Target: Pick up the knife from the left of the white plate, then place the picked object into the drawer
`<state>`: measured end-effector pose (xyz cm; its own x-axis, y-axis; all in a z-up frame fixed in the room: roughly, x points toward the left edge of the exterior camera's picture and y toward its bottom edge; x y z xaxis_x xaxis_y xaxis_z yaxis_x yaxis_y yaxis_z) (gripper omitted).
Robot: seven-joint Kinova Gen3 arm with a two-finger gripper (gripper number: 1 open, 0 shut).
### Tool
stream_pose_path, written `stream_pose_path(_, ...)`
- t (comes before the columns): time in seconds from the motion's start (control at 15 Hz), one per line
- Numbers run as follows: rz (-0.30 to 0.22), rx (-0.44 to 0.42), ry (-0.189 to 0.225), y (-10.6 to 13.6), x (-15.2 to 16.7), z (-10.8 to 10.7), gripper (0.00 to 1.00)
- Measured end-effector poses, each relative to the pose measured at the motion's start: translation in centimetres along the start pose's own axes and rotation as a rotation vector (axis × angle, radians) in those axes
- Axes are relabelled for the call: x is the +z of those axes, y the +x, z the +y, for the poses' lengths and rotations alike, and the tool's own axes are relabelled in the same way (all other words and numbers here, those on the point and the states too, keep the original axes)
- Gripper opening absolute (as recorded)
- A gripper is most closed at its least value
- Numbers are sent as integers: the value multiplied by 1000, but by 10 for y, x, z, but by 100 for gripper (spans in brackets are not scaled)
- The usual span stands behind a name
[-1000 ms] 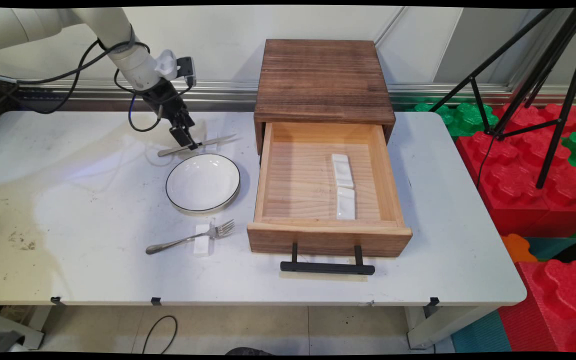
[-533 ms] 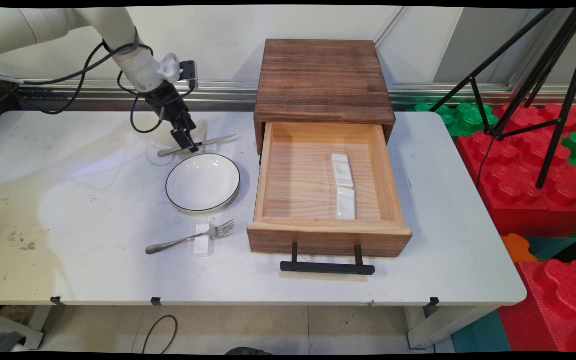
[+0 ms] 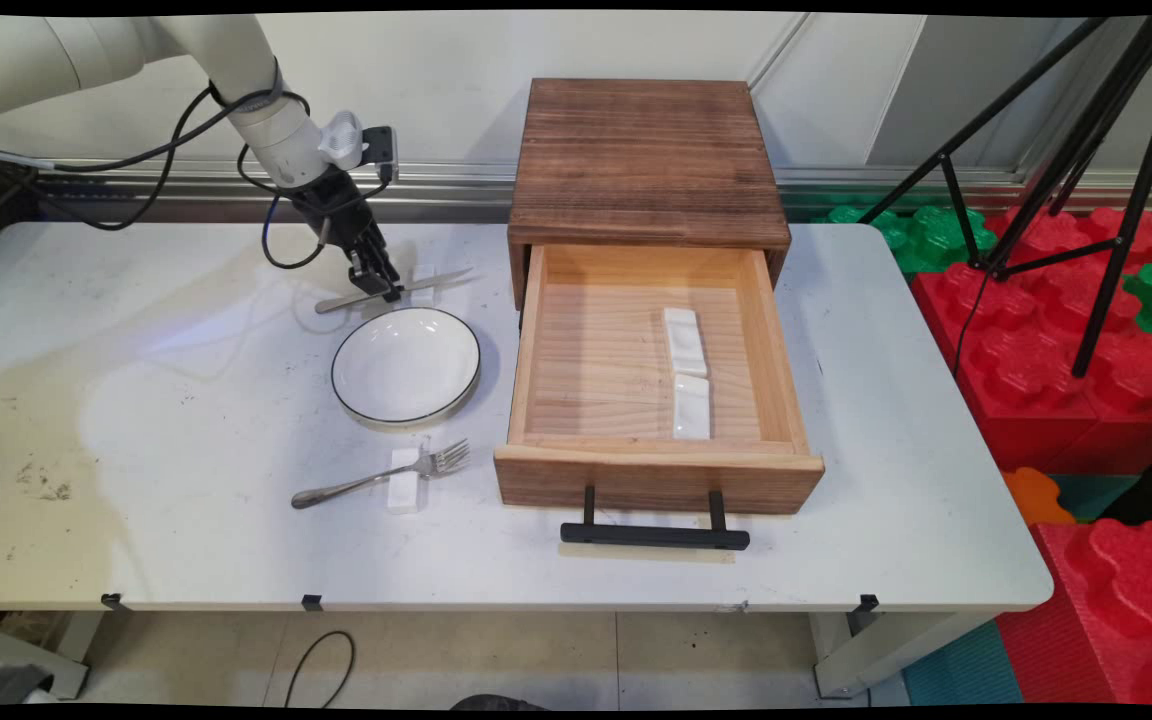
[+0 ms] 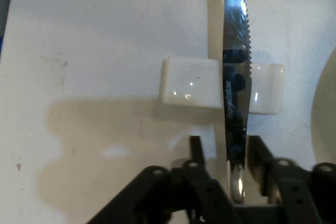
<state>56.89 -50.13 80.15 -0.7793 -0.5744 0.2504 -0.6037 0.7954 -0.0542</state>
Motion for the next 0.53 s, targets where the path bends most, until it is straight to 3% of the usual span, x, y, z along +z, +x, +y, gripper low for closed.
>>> stream_pose_path(0.53, 0, -14, 7, -2, -7, 5, 0)
